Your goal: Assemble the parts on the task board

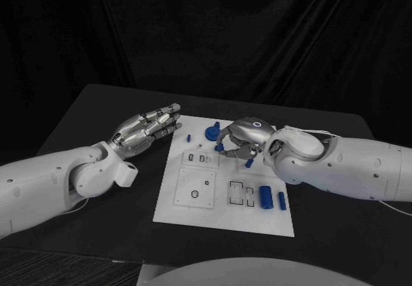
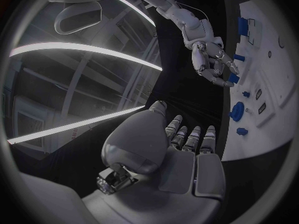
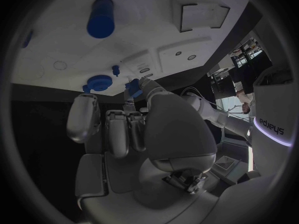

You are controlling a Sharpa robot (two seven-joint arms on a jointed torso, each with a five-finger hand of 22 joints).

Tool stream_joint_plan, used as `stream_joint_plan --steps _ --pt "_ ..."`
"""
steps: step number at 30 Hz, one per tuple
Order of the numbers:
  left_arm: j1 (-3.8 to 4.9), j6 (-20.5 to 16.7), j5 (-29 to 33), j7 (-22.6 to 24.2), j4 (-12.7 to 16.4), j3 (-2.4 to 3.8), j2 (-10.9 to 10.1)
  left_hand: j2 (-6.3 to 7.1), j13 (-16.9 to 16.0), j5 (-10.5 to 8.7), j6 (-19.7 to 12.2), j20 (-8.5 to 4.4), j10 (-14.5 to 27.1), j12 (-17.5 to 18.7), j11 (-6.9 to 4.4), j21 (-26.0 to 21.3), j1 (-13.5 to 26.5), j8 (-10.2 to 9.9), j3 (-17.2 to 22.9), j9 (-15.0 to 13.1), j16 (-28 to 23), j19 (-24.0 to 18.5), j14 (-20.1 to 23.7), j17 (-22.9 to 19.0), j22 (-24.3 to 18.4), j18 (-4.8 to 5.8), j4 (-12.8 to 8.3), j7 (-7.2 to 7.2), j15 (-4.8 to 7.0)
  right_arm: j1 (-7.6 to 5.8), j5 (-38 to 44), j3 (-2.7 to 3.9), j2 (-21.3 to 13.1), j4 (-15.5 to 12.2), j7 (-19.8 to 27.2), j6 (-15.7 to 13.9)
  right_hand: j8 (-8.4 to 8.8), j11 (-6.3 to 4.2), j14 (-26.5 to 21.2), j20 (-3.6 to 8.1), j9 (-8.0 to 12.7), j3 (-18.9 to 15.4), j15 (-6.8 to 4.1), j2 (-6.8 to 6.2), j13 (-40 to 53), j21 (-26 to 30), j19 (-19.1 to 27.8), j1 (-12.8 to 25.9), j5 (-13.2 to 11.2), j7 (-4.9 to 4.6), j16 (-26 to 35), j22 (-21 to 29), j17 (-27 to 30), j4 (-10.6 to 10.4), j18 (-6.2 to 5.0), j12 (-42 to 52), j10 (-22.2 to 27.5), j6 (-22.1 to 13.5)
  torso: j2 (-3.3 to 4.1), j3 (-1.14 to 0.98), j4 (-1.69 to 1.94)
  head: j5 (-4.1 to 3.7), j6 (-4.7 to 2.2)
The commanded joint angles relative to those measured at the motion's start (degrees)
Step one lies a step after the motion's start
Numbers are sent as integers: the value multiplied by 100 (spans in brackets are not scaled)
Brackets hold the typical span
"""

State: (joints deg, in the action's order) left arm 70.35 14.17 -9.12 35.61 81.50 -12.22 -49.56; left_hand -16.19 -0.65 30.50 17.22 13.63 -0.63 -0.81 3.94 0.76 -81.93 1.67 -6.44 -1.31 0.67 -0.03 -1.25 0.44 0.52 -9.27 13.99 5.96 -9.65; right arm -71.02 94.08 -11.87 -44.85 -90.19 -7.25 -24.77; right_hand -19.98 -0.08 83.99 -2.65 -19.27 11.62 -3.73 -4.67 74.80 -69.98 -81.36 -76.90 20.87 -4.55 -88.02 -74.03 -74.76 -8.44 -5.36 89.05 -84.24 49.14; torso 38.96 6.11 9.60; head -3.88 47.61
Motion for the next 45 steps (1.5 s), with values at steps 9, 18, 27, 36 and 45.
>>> stream_joint_plan --steps 9,18,27,36,45 --pt "-8 109 3 3 14 6 28 78 48 74 44 23 17 65 78 -45 -70 75 158 -90 76 41 20 15 -27 158 3 33 -59 108 298 7 297 144 -311 287 -194 62 525 -13 -239 179 40 40 1520 158 18 -57 231 -60 62 -963 -1243 81 75 95 -576 47 2 1 18 -44 75" --pt "-8 132 3 -21 11 6 45 78 48 74 44 23 17 65 78 -45 -70 75 158 -90 76 41 20 15 -27 158 3 33 -59 139 302 7 419 314 -324 431 -186 77 518 -24 -240 181 53 27 1520 218 38 -40 238 -76 88 -946 -1215 93 63 95 -576 30 7 3 -8 -9 93" --pt "-8 148 3 -38 5 6 58 81 47 76 55 22 15 64 80 -46 -67 78 167 -92 77 40 21 14 -28 160 0 34 -59 151 303 7 496 388 -323 520 -158 92 514 -42 -237 187 70 14 1520 246 43 -11 192 -96 101 -939 -1202 115 59 95 -576 -18 -1 3 -22 0 112" --pt "-8 164 3 -40 -8 6 78 82 47 77 56 22 14 64 81 -46 -66 78 168 -92 78 40 20 15 -28 160 -1 34 -59 155 303 7 540 459 -323 659 -114 100 506 -63 -229 185 82 -7 1520 302 56 55 14 -118 129 -927 -1173 149 48 95 -576 -85 -4 -7 -2 -12 116" --pt "-8 183 3 -47 -32 6 102 88 49 78 54 21 18 65 82 -46 -66 78 170 -91 75 40 23 13 -28 160 -4 37 -59 172 303 7 582 513 -309 735 -41 98 498 -72 -199 160 84 -33 1520 366 69 152 -252 -136 155 -914 -1146 170 38 95 -576 -165 -12 2 0 -14 125"
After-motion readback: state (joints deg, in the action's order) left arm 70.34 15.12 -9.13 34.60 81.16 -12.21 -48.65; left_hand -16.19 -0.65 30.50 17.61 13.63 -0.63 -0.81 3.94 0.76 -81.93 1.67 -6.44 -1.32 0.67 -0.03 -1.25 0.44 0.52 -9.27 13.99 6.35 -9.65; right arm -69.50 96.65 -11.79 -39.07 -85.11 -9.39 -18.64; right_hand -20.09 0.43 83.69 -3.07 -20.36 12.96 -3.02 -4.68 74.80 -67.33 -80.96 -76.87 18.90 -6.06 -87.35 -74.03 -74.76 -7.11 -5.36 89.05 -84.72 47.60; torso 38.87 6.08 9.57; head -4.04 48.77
